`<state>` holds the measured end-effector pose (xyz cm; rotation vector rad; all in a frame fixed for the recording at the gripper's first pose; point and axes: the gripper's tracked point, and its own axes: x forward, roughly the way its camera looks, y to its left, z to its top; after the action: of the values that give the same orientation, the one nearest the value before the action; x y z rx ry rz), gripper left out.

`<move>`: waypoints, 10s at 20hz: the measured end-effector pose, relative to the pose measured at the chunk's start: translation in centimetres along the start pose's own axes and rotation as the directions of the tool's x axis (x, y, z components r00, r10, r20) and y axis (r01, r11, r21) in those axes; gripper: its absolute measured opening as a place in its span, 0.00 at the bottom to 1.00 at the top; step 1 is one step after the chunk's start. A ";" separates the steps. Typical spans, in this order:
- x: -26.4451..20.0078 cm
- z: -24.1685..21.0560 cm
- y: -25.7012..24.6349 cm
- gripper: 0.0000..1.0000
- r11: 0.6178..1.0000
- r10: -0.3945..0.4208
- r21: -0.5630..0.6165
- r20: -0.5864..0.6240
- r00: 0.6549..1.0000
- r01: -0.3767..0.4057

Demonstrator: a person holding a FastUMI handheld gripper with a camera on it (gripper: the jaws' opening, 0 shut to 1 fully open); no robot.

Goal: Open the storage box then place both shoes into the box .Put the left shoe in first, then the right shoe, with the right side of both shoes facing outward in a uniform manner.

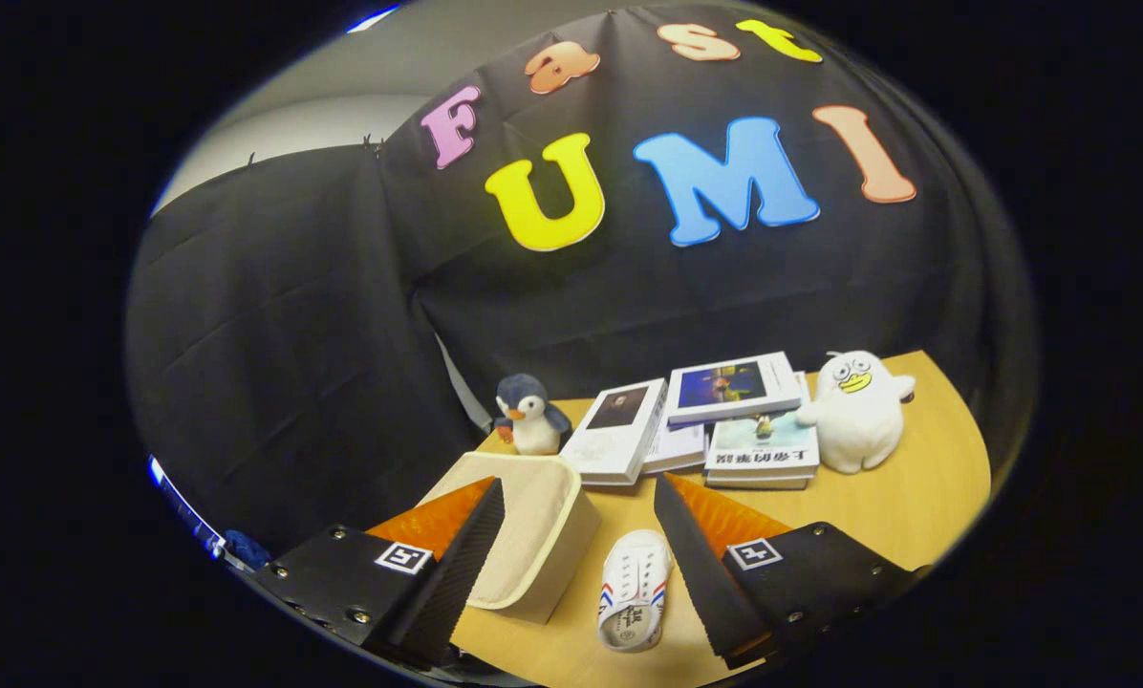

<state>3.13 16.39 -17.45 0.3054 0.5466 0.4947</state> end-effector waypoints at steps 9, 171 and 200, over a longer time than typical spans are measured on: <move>5.1 -7.8 2.6 0.97 0.972 0.183 0.188 -0.230 0.956 -0.141; 14.0 -10.0 12.7 0.16 0.984 -0.011 -0.127 -0.742 0.671 -0.124; 2.8 -4.3 -2.0 0.78 0.986 -0.064 0.083 -0.608 0.791 0.143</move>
<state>3.57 16.79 -22.94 0.2299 1.2230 0.4471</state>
